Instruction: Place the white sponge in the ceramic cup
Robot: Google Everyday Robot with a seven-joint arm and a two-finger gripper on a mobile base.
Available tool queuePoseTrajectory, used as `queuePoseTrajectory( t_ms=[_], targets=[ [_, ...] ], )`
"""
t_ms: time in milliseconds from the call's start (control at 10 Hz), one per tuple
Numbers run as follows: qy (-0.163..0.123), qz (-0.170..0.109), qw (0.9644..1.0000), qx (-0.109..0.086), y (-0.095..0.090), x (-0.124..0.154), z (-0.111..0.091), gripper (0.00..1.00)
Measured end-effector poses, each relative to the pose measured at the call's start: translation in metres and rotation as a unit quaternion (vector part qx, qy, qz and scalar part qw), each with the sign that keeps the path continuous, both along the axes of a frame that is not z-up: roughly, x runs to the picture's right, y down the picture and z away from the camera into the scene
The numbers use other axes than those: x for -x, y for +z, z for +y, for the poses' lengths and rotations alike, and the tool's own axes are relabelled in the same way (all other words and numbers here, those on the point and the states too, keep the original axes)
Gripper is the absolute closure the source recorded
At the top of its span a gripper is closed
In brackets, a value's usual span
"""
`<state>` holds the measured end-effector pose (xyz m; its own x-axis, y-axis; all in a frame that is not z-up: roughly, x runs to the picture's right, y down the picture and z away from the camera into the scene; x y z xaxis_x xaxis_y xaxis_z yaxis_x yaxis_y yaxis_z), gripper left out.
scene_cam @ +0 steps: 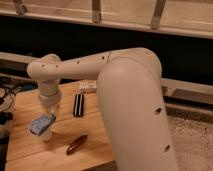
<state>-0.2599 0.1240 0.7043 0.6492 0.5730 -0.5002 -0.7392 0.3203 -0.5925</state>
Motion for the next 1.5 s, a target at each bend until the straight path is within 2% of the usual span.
queuePoseTrajectory(
  t_ms=[100, 400, 500, 600, 800, 1000, 1200, 1400, 1500],
  targets=[
    [0.009, -0.012, 0.9999, -0.003, 0.001, 0.008, 0.005, 0.62],
    [0.016, -0.034, 0.9993, 0.000, 0.003, 0.017, 0.009, 0.89],
    [0.013, -0.045, 0.9989, 0.003, 0.003, 0.022, 0.013, 0.91],
    [0.010, -0.054, 0.9985, 0.001, 0.002, 0.025, 0.013, 0.89],
    [-0.013, -0.050, 0.9987, 0.003, 0.007, 0.023, 0.016, 0.67],
    [-0.019, -0.052, 0.9984, 0.004, 0.010, 0.022, 0.018, 0.51],
    [-0.019, -0.052, 0.9985, 0.004, 0.011, 0.021, 0.018, 0.28],
    [-0.020, -0.052, 0.9985, 0.005, 0.010, 0.021, 0.017, 0.20],
    [-0.020, -0.050, 0.9985, 0.004, 0.011, 0.019, 0.016, 0.20]
  ],
)
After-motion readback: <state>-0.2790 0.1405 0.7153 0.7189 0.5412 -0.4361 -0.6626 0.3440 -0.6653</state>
